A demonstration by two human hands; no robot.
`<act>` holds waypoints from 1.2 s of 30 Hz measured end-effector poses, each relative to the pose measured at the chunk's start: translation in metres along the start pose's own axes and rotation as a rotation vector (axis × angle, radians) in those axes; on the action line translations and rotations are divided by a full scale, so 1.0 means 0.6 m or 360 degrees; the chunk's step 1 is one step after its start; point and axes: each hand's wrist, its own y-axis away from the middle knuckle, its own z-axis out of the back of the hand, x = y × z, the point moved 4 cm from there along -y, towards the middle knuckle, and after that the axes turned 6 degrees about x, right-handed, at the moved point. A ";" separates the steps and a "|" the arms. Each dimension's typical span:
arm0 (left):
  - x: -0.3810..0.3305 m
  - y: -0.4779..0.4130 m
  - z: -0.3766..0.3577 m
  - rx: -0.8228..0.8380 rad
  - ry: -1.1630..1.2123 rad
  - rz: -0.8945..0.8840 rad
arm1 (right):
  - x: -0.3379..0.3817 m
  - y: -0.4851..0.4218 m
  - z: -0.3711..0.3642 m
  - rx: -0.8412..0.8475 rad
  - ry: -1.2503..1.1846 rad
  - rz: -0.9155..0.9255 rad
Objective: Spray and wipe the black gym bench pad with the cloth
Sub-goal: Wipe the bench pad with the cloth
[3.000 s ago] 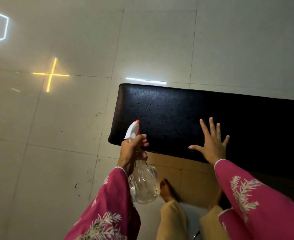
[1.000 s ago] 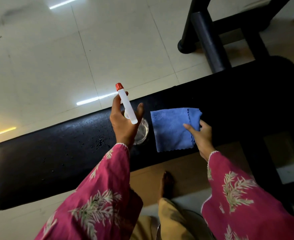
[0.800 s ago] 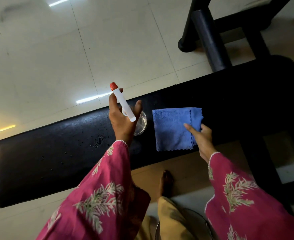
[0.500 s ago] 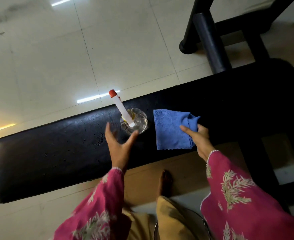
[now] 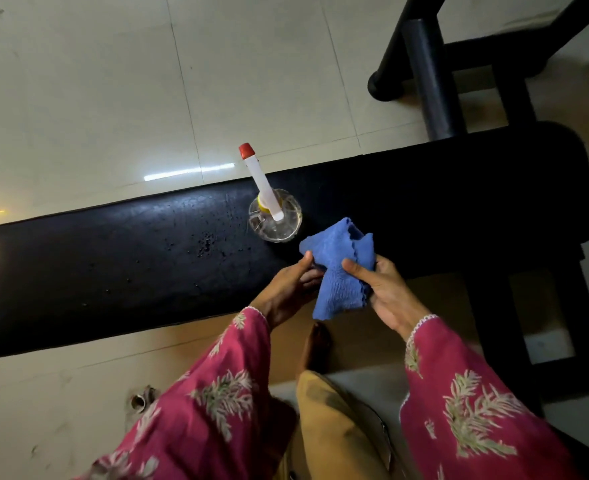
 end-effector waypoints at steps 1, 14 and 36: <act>-0.002 0.006 0.006 0.0019 0.0038 -0.0038 | -0.004 0.001 -0.006 0.0016 -0.0048 -0.0004; -0.063 0.233 0.229 -0.0578 -0.0216 -0.0567 | -0.120 -0.069 -0.189 0.0174 0.0410 -0.0167; -0.123 0.521 0.786 -0.1088 -0.0818 -0.0523 | -0.351 -0.250 -0.688 0.0166 0.2498 0.0475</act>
